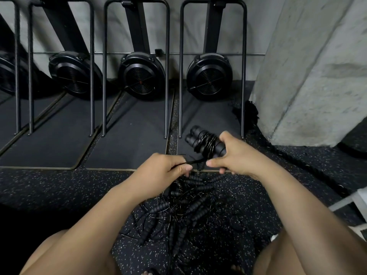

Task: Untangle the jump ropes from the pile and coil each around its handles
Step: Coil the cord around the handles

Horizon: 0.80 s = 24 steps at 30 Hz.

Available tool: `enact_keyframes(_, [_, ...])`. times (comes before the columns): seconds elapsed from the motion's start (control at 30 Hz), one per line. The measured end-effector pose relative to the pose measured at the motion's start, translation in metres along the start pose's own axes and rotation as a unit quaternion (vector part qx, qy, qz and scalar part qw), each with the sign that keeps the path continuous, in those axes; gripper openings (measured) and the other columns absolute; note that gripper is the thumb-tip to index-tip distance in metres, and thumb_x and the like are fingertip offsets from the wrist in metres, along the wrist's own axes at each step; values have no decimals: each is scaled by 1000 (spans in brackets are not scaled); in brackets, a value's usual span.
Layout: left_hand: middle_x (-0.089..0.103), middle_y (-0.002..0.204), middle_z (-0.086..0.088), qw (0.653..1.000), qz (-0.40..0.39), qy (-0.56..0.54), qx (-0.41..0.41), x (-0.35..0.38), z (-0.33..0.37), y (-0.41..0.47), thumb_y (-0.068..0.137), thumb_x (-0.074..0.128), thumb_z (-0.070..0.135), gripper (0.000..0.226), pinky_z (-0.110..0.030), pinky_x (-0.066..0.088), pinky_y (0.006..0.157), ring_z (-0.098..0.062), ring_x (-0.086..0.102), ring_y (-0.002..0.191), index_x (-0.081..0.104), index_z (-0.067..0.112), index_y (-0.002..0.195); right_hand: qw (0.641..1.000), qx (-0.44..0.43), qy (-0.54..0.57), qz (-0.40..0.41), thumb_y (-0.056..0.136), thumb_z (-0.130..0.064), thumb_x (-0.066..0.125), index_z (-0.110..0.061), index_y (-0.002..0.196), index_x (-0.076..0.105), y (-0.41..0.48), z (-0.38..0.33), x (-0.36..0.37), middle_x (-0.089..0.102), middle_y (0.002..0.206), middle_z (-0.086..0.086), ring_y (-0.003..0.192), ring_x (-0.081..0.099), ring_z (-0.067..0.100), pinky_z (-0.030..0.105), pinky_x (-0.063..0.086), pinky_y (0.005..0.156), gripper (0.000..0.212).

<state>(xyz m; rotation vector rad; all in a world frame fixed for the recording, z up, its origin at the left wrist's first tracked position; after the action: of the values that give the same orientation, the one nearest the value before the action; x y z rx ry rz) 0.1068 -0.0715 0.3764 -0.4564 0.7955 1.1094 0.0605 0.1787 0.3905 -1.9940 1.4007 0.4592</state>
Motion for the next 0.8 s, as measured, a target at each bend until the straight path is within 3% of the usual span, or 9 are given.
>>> enact_keyframes(0.1, [58, 59, 7, 999, 28, 18, 2, -8, -3, -1, 100, 67, 50, 27, -23, 36, 51, -8, 49, 52, 73, 29, 86, 989, 17, -90, -113, 91, -19, 86, -23, 120, 46, -3, 0, 12, 76, 106, 2, 64, 71, 13, 25, 46, 45, 50])
enact_keyframes(0.2, [69, 71, 11, 1000, 20, -2, 1, -7, -4, -1, 93, 75, 53, 24, -30, 50, 61, -8, 61, 62, 75, 31, 84, 956, 10, -154, -250, 92, -18, 85, -28, 125, 46, -13, -6, 26, 74, 113, -1, 66, 70, 13, 22, 46, 45, 52])
enact_keyframes(0.33, [75, 81, 9, 995, -21, -98, -16, -9, -4, -1, 85, 84, 43, 18, -32, 56, 77, -9, 70, 77, 78, 27, 82, 920, -48, -142, -362, 93, -23, 85, -28, 137, 51, -31, -20, 26, 80, 111, 1, 72, 70, 13, 22, 47, 53, 55])
enact_keyframes(0.5, [71, 78, 0, 970, -8, -241, -25, -21, -12, -3, 92, 76, 35, 25, -24, 49, 72, -10, 62, 73, 75, 11, 83, 915, -98, 23, -390, 96, -13, 82, -31, 152, 49, -46, -29, 11, 77, 101, 2, 80, 64, 21, 29, 43, 61, 68])
enact_keyframes(0.6, [61, 83, -5, 921, -35, -383, -64, -22, -10, -2, 97, 74, 24, 32, -22, 43, 67, -15, 52, 69, 61, -3, 87, 913, -138, 91, -373, 97, -6, 78, -25, 147, 54, -49, -33, 8, 72, 101, 18, 76, 63, 21, 29, 44, 60, 59])
enact_keyframes(0.63, [55, 83, -3, 912, -33, -404, -70, -22, -9, -1, 100, 68, 15, 21, -21, 40, 66, -13, 48, 68, 59, -1, 92, 910, -158, 116, -366, 97, -4, 77, -20, 142, 56, -49, -35, 8, 71, 103, 23, 75, 63, 21, 28, 45, 58, 52])
enact_keyframes(0.67, [51, 78, -1, 915, -20, -397, -65, -23, -3, -2, 103, 56, 3, 10, -20, 41, 61, -12, 46, 62, 57, 0, 94, 905, -177, 145, -359, 98, -2, 75, -16, 136, 58, -49, -36, 8, 70, 104, 25, 74, 63, 21, 28, 45, 58, 44])
enact_keyframes(0.73, [52, 66, 2, 938, 45, -335, -80, -17, 3, -2, 103, 38, -15, 30, -17, 44, 55, -2, 49, 54, 56, 2, 86, 897, -197, 202, -340, 100, -1, 71, -12, 130, 57, -46, -37, 9, 71, 107, 17, 75, 63, 22, 27, 46, 58, 35])
enact_keyframes(0.8, [63, 64, 4, 945, 74, -308, -84, -10, 11, -2, 104, 41, -14, 38, -21, 48, 63, -1, 57, 60, 57, 2, 74, 892, -197, 259, -314, 101, -2, 69, -10, 128, 57, -44, -37, 12, 72, 111, 14, 76, 64, 22, 27, 47, 59, 30])
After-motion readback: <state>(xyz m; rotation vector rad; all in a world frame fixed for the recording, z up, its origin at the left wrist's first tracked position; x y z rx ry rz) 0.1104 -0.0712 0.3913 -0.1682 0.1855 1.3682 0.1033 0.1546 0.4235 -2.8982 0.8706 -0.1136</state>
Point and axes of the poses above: each hand's wrist, its own y-axis towards the middle knuckle, its own x-axis out of the palm, z = x × y, the point moved 1 cm from there along y, towards the middle knuckle
